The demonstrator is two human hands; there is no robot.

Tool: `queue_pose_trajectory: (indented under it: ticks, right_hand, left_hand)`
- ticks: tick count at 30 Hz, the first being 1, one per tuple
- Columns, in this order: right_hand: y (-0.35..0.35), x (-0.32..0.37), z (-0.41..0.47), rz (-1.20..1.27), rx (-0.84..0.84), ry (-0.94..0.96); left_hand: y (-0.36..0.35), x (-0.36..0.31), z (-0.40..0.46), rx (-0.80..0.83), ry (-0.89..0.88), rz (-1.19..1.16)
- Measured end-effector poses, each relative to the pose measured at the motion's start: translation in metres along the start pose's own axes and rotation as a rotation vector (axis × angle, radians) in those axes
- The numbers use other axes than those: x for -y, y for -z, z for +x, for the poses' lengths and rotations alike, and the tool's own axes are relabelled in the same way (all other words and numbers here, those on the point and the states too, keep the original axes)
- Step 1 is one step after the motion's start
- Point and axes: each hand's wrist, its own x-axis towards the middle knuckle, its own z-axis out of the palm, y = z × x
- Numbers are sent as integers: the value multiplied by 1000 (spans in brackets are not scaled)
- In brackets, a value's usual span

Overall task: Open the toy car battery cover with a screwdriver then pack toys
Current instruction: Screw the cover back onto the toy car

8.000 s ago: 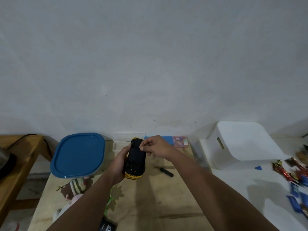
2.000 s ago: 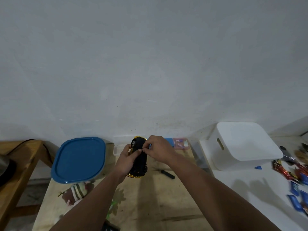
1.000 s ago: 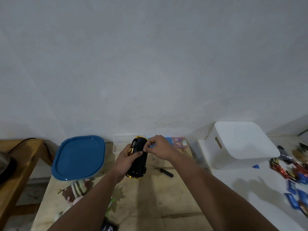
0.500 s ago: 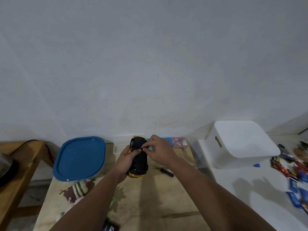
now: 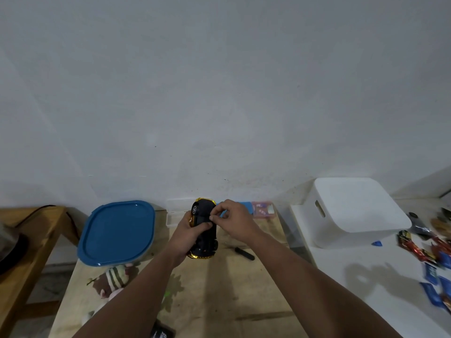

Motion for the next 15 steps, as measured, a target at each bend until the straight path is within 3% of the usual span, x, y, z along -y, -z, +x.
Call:
queue_pose_trajectory:
  ticks: [15]
  right_hand:
    - [11,-1,14,45,209,-99]
  left_hand:
    - [2,3,3,29,-12,80]
